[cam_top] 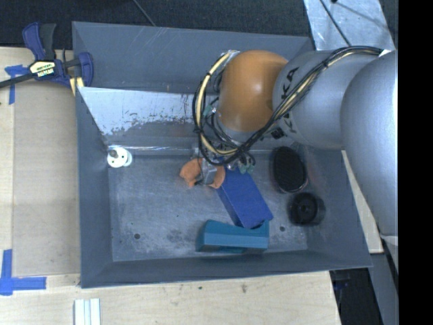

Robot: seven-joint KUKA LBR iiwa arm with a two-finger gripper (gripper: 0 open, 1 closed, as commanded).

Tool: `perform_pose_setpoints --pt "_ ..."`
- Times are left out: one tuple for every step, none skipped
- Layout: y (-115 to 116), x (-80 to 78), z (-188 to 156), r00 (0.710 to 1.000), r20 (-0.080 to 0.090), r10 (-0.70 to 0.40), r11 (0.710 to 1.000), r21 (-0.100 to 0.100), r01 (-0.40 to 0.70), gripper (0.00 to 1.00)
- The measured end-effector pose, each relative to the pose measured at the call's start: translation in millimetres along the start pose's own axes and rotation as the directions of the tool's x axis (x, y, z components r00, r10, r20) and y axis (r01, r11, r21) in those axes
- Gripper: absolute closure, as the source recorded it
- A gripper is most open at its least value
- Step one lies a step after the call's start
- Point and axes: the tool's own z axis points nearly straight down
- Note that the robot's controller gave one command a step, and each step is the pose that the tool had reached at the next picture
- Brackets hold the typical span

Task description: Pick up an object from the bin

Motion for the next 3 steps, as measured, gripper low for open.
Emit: perform_pose_setpoints --pt "10 27.8 -121 1.000 -0.005 -0.007 1.000 0.001 0.007 1.00" --pt "10 27.8 -121 1.000 -0.005 -0.007 1.000 0.001 0.007 1.00" --pt "14 29.8 -168 1.000 -0.008 -0.006 1.000 0.001 0.006 1.00"
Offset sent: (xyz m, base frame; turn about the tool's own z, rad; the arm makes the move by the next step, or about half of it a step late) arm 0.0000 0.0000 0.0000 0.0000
